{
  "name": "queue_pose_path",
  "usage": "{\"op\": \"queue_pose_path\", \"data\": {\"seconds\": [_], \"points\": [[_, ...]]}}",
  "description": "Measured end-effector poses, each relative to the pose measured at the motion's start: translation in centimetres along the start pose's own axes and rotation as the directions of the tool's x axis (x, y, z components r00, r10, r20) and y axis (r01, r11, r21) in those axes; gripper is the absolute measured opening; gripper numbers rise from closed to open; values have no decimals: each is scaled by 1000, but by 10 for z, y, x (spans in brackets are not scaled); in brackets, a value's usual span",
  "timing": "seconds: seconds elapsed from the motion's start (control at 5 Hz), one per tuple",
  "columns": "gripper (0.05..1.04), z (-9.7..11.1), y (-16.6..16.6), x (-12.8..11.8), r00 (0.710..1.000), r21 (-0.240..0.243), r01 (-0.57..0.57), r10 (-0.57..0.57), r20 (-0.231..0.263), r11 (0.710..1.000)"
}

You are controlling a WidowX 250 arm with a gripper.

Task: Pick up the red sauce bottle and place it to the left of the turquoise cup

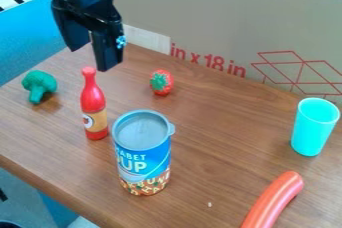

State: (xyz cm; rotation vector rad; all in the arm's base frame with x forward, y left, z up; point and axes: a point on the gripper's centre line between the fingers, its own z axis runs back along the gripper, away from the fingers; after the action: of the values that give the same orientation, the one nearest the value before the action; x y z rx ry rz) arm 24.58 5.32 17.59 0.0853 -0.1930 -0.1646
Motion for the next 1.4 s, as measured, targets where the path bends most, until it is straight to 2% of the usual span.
{"op": "queue_pose_path", "data": {"seconds": [0.2,0.4,0.6,0.8,1.4], "points": [[1001,-14,11,8,999,-43,-14,12,-42,999],[1001,-21,12,10,999,-48,-18,16,-51,999],[1001,-26,12,14,1000,-81,-12,10,-25,997],[1001,-40,11,11,996,-104,-12,3,-87,995],[1001,-44,21,6,987,-60,-34,25,-157,998]]}}
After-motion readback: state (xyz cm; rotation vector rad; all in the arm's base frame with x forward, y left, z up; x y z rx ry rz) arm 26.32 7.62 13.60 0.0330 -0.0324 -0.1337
